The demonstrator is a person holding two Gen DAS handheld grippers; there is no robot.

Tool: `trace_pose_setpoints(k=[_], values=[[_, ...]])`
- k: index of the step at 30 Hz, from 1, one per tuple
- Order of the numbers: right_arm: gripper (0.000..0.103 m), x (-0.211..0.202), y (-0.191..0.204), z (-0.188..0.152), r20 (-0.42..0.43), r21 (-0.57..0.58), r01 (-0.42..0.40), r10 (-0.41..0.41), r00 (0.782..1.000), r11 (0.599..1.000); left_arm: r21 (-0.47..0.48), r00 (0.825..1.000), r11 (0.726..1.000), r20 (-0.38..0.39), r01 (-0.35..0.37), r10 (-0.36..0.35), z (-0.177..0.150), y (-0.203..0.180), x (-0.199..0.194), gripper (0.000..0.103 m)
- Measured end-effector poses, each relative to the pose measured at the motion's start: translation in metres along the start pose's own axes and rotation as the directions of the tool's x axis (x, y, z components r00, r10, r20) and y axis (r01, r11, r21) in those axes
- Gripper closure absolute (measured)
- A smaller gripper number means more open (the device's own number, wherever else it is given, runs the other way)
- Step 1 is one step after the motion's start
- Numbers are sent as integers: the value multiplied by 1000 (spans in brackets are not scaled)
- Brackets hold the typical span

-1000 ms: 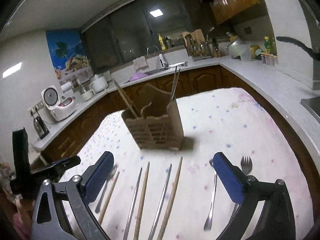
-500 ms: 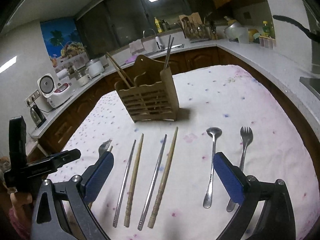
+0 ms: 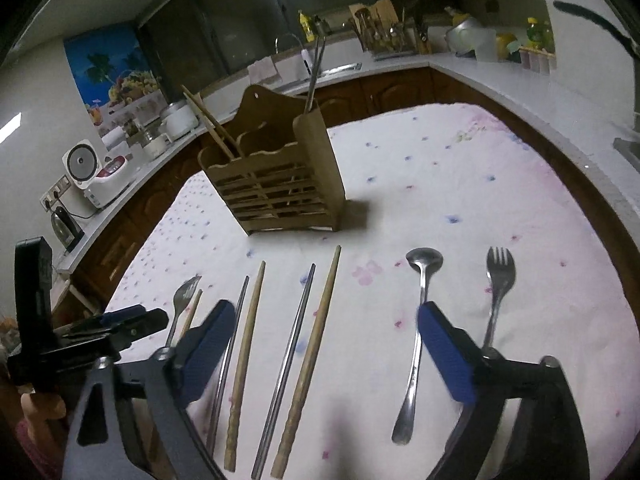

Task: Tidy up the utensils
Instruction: 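Grasp a steel chopstick with the left tool while the right tool grasps a wooden chopstick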

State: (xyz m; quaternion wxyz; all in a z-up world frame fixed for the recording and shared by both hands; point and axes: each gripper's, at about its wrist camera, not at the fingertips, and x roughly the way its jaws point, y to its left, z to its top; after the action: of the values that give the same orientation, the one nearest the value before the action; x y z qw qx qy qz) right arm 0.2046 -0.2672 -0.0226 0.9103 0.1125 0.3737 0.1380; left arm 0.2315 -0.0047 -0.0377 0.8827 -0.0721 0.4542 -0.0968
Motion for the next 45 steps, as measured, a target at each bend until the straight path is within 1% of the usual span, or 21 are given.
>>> trace_pose_setpoints(k=[1,3,4,6,8,10,12,14,17,18,20,23,25,27,28,30,32,35,39,42,45], values=[[19,5,-1,2,-9,3,0,0,1000,1000,3,1000,1000,-13,0,0,2,-1,5,33],[29,14,-2,5,-26,7,-2,2,1000,1000,8,1000,1000,-30,4,-4,7,-2,14,35],[31,18,-2,7,-36,11,-7,8,999,1000,10,999,1000,-35,7,-6,9,-3,17,35],[39,28,-4,10,-54,15,-8,9,998,1000,15,999,1000,-47,3,-2,13,-5,25,39],[43,39,-4,14,-74,15,-9,11,997,1000,23,998,1000,-66,2,0,18,-8,34,42],[46,49,-5,17,-88,14,-8,10,996,1000,35,996,999,-89,-7,10,22,-12,44,44],[52,60,-5,22,-105,7,-4,5,994,1000,56,993,998,-118,-14,20,26,-16,55,53],[53,70,-7,26,-123,3,-1,2,992,1000,69,991,998,-135,-13,22,29,-20,63,54],[61,88,-8,32,-155,-13,11,-13,988,1000,89,989,996,-146,-21,34,32,-24,70,59],[62,93,-9,33,-164,-17,13,-15,986,1000,97,988,995,-151,-26,40,32,-26,73,62],[65,102,-8,35,-178,-30,21,-26,984,999,108,984,994,-169,-34,52,33,-26,80,65],[70,116,-8,37,-208,-44,34,-43,977,998,153,982,986,-163,-66,91,34,-33,85,68],[75,123,-7,37,-220,-62,49,-61,974,997,159,981,985,-167,-69,96,37,-35,88,69],[76,126,-4,38,-223,-86,59,-77,972,995,177,980,981,-164,-79,109,38,-37,89,78],[76,127,-2,39,-227,-94,63,-83,970,994,188,980,979,-160,-84,115,39,-39,90,81],[78,129,2,38,-228,-134,83,-113,967,987,205,981,975,-153,-90,123,40,-41,91,94],[83,130,7,36,-222,-178,108,-147,964,978,218,981,971,-141,-97,130,41,-45,92,95],[94,128,6,35,-218,-180,111,-150,964,977,224,984,970,-126,-98,129,40,-45,94,98],[96,127,4,36,-219,-147,89,-120,968,985,195,986,978,-134,-74,102,42,-41,93,99],[98,122,6,36,-211,-127,63,-89,973,990,164,988,986,-143,-33,57,44,-40,91,99],[98,109,9,38,-192,-113,41,-62,979,993,136,991,991,-133,-2,21,45,-35,80,99]])
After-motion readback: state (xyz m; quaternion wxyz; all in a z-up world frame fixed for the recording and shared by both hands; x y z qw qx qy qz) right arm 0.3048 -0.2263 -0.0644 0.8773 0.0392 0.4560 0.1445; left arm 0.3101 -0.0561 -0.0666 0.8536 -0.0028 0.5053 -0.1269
